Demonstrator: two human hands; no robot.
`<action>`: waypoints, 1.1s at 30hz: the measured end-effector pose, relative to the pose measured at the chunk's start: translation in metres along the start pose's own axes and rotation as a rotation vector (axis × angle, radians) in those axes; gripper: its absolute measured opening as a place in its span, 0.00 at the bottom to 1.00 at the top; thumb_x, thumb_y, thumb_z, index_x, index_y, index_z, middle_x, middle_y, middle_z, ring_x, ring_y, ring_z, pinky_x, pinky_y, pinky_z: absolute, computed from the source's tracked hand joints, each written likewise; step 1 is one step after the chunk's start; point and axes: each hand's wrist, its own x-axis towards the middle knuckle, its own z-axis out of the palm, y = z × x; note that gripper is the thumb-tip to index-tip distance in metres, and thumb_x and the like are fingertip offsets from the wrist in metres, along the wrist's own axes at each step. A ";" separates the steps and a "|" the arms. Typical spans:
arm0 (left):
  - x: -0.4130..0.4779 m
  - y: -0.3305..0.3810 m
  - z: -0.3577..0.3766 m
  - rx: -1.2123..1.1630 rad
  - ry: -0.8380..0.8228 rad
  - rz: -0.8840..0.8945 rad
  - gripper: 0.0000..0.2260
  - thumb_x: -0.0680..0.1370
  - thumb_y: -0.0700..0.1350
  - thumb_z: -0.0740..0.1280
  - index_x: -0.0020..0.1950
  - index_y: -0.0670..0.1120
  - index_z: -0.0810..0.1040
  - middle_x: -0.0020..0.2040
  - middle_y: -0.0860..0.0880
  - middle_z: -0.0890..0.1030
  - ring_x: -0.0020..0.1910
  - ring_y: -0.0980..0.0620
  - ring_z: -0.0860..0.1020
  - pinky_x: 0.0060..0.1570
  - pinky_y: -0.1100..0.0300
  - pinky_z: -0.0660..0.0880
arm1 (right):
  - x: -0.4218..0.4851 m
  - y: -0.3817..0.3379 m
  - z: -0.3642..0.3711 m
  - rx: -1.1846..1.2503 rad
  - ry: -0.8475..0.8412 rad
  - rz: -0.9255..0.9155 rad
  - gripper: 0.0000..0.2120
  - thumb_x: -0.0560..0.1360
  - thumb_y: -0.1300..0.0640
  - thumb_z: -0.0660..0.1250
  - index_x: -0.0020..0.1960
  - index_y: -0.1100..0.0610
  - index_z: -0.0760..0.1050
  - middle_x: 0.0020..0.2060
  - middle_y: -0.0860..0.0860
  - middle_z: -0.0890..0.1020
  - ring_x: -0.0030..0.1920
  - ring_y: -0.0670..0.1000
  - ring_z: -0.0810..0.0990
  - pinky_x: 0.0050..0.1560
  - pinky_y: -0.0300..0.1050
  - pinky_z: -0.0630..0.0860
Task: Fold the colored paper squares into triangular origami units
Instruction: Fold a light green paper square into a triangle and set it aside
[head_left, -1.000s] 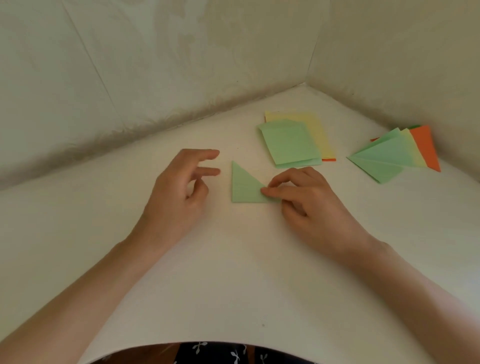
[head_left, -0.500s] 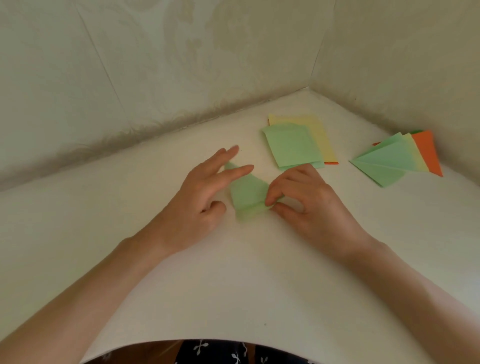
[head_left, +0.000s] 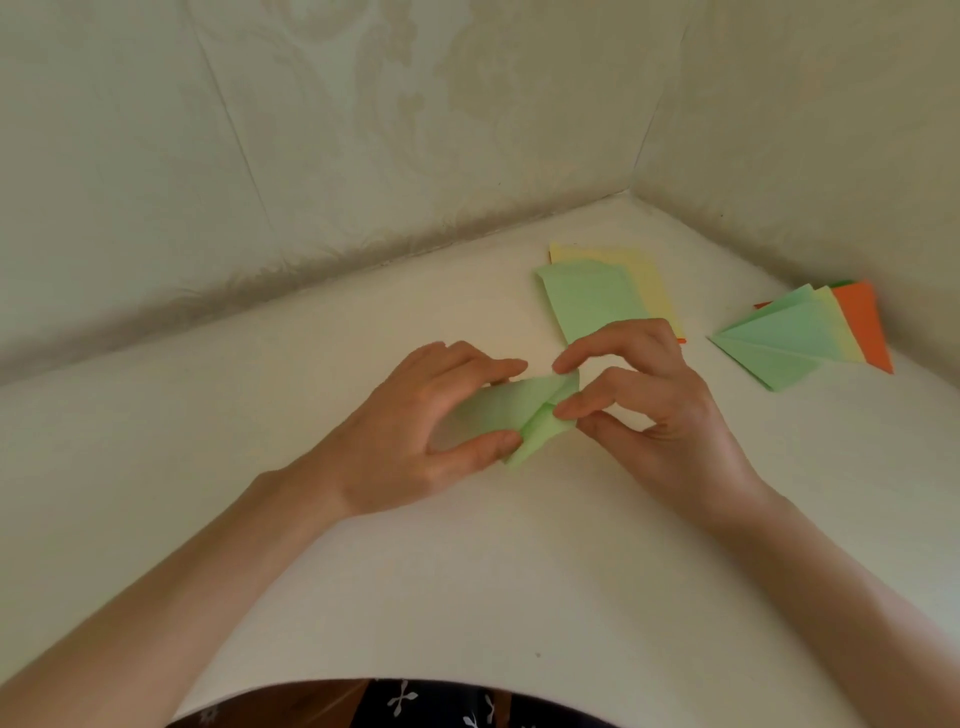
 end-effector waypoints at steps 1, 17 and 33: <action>0.000 0.002 -0.001 -0.028 -0.003 0.001 0.25 0.74 0.61 0.61 0.68 0.53 0.70 0.56 0.57 0.73 0.59 0.56 0.71 0.63 0.59 0.64 | 0.000 0.000 -0.001 0.007 0.004 0.011 0.03 0.73 0.59 0.67 0.43 0.52 0.78 0.51 0.49 0.76 0.53 0.51 0.70 0.58 0.35 0.62; -0.001 0.020 -0.004 -0.348 0.192 -0.103 0.12 0.75 0.54 0.61 0.48 0.49 0.79 0.39 0.58 0.80 0.37 0.60 0.76 0.37 0.73 0.68 | -0.002 -0.009 -0.003 0.109 -0.106 0.054 0.05 0.73 0.56 0.66 0.45 0.47 0.76 0.54 0.47 0.72 0.56 0.49 0.70 0.59 0.38 0.63; 0.005 0.008 -0.009 -0.682 0.251 -0.271 0.10 0.73 0.45 0.70 0.46 0.38 0.80 0.44 0.35 0.80 0.41 0.50 0.78 0.42 0.57 0.74 | -0.001 -0.010 -0.006 0.217 -0.133 0.104 0.06 0.73 0.59 0.66 0.45 0.49 0.77 0.55 0.47 0.73 0.56 0.52 0.72 0.58 0.41 0.67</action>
